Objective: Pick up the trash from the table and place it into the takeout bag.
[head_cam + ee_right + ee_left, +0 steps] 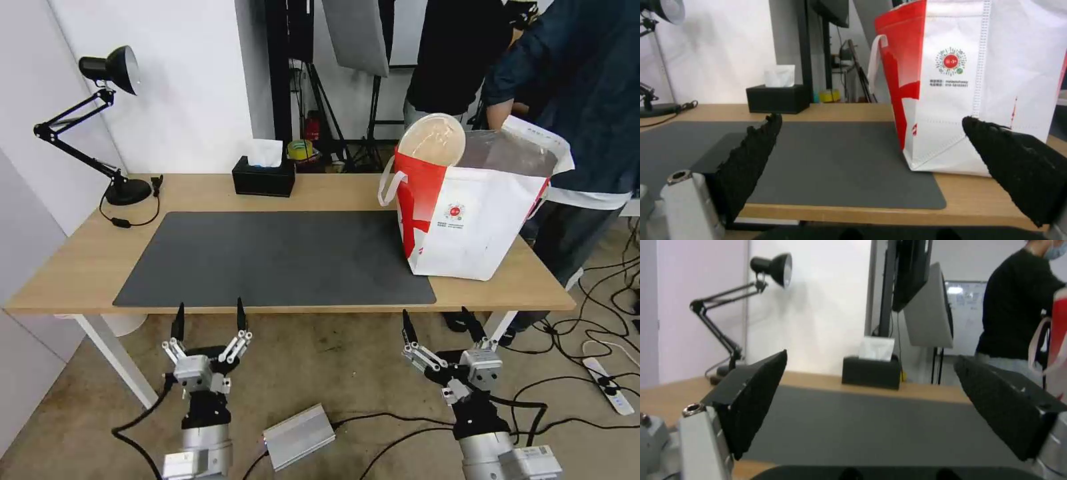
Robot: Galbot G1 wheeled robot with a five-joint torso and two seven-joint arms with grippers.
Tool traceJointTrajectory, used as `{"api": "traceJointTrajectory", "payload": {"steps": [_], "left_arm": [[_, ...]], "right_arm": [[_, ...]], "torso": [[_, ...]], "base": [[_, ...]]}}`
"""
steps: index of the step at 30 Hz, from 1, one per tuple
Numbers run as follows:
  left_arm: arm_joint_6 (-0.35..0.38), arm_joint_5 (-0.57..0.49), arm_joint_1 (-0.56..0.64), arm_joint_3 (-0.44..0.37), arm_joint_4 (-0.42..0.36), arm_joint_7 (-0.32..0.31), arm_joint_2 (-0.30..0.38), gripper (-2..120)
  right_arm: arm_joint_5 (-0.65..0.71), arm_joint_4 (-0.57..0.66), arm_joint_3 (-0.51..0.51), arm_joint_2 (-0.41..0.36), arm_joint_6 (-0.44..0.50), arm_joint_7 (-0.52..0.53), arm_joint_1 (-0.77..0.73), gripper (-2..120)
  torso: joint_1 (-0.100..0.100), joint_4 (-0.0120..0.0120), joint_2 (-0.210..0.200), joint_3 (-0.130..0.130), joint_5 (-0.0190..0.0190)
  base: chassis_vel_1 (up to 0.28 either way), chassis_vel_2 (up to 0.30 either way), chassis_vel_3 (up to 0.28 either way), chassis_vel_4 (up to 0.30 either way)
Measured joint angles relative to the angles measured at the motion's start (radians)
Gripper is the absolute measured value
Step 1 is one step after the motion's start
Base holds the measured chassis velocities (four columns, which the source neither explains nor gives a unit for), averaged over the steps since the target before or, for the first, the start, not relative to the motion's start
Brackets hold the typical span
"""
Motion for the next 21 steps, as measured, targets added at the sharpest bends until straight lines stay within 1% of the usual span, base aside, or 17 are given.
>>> {"api": "traceJointTrajectory", "payload": {"steps": [2, 4, 13, 21], "left_arm": [[-0.015, 0.021, 0.007, 0.003, 0.025, 0.001, -0.019, 100], [-0.017, 0.025, 0.007, 0.004, 0.031, 0.002, -0.025, 100], [-0.021, 0.042, 0.024, 0.009, 0.036, 0.002, -0.039, 100], [-0.023, 0.028, 0.017, 0.000, 0.035, 0.002, -0.012, 100]], "right_arm": [[0.000, 0.000, 0.000, 0.000, 0.000, 0.000, 0.000, 100], [0.000, 0.000, 0.000, 0.000, 0.000, 0.000, 0.000, 100], [0.000, 0.000, 0.000, 0.000, 0.000, 0.000, 0.000, 100], [0.000, 0.000, 0.000, 0.000, 0.000, 0.000, 0.000, 100]], "torso": [[0.000, 0.0000, 0.000, 0.000, -0.0001], [0.000, 0.0000, 0.000, 0.000, -0.0001], [0.000, 0.0000, 0.000, 0.000, -0.0001], [0.000, 0.0000, 0.000, 0.000, -0.0003]], "base": [[0.000, 0.000, 0.000, 0.000], [0.000, 0.000, 0.000, 0.000], [0.000, 0.000, 0.000, 0.000], [0.000, 0.000, 0.000, 0.000]]}}
